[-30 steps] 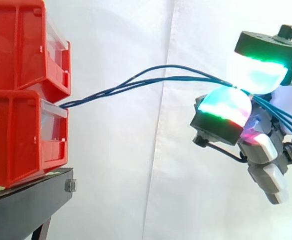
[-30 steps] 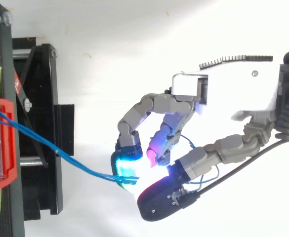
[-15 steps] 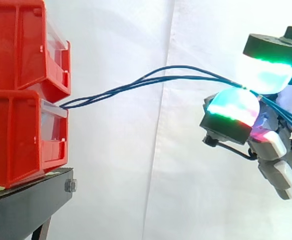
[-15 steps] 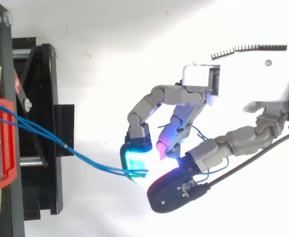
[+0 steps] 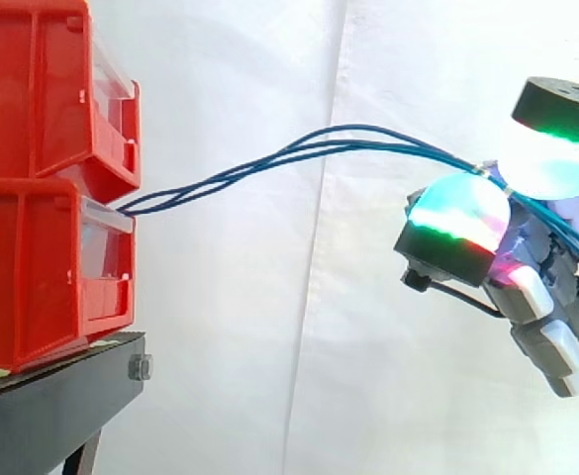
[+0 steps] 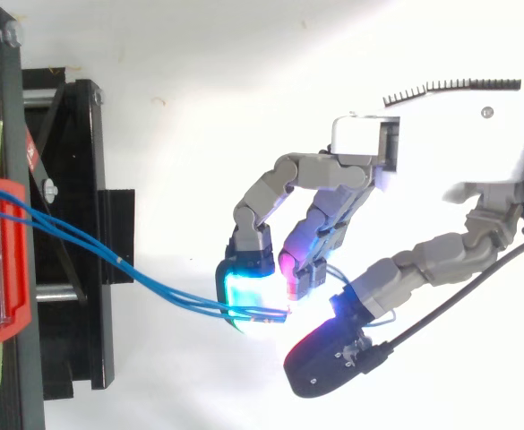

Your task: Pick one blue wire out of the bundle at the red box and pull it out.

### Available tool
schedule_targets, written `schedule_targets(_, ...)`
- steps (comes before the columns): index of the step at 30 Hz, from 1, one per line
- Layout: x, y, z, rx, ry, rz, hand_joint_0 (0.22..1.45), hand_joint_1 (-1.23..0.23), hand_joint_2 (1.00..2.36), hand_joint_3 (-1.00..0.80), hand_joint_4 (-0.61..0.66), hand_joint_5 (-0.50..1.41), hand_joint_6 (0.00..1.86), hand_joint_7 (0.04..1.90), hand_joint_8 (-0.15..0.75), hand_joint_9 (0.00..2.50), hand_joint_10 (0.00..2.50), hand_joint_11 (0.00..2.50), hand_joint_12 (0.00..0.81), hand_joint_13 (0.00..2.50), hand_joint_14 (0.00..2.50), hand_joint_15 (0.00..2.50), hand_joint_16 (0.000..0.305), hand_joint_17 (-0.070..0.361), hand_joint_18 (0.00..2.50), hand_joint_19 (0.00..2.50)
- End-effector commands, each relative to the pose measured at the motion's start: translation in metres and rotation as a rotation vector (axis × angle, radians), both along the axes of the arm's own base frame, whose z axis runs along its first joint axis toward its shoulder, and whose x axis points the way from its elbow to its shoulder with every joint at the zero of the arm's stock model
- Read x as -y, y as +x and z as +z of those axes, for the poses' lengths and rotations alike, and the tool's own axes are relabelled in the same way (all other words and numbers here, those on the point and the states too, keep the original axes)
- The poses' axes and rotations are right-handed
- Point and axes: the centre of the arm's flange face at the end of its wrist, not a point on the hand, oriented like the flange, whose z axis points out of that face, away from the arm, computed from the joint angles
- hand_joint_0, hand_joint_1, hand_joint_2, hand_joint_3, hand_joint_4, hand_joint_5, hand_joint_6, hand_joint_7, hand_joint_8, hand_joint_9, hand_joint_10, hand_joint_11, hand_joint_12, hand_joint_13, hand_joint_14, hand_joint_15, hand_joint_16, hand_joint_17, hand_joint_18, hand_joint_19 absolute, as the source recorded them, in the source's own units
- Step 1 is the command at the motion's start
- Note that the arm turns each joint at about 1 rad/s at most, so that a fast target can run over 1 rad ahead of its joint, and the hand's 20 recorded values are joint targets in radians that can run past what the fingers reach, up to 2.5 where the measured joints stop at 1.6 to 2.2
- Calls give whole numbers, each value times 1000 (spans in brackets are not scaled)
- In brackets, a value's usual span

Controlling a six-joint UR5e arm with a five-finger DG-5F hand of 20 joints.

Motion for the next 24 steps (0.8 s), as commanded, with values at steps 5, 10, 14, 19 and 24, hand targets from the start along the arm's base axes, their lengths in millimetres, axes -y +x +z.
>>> schedule_targets(5,0,0,0,0,0,0,528,-650,1000,-500,18,-181,922,867,302,1024,11,581,414,959,20,573,53,120,830,518)
schedule_targets(10,0,0,0,0,0,0,518,-629,1000,-500,42,-179,922,874,315,1038,11,592,419,961,17,578,55,124,825,518)
schedule_targets(14,0,0,-1,-1,0,0,557,-692,1003,-447,61,-177,927,895,311,1042,9,604,413,960,18,583,53,120,809,528)
schedule_targets(19,0,0,0,0,0,0,650,-782,1013,-297,5,-177,950,922,312,1035,10,630,411,969,21,570,51,115,848,497)
schedule_targets(24,0,0,0,0,0,0,706,-827,1014,-276,-62,-183,969,967,315,1020,12,644,407,970,20,564,50,113,867,474)
